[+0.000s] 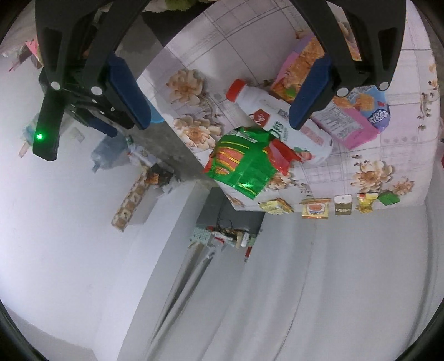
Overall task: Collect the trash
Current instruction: 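Move both tools back to the table toward the green snack bag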
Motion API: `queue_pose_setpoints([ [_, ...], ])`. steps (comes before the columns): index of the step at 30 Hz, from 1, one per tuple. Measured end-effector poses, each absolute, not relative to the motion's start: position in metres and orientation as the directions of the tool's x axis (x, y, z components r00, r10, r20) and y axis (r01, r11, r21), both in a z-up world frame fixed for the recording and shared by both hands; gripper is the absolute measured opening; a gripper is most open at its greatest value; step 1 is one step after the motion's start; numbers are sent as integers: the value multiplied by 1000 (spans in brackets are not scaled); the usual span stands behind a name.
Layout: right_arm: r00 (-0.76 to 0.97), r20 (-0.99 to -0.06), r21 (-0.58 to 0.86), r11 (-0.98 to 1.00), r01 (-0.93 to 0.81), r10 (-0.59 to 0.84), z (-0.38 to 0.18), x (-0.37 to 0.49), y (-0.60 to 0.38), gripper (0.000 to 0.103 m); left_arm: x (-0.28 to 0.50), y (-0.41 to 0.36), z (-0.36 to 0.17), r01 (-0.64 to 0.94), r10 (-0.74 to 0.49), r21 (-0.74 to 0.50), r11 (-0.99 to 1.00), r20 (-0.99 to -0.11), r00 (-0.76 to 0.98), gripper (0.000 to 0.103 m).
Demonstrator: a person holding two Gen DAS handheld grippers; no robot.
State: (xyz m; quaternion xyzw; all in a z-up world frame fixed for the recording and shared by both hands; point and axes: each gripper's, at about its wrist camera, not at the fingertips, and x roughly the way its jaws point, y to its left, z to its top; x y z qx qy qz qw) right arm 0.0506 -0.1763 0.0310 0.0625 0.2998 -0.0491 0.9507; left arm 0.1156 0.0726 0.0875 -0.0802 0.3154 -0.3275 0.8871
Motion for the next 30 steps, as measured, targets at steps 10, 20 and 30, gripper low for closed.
queue_pose_setpoints([
  [10, 716, -679, 263, 964, 28, 164, 15, 89, -151, 95, 120, 111, 61, 419, -485, -249, 873, -524, 700, 97],
  [20, 647, -722, 353, 935, 38, 246, -1, 122, -141, 88, 141, 131, 40, 431, -537, -322, 843, -532, 655, 97],
  [30, 625, -715, 532, 824, 195, 313, -22, 139, -197, 78, 174, 120, 33, 459, -589, -369, 808, -535, 606, 97],
])
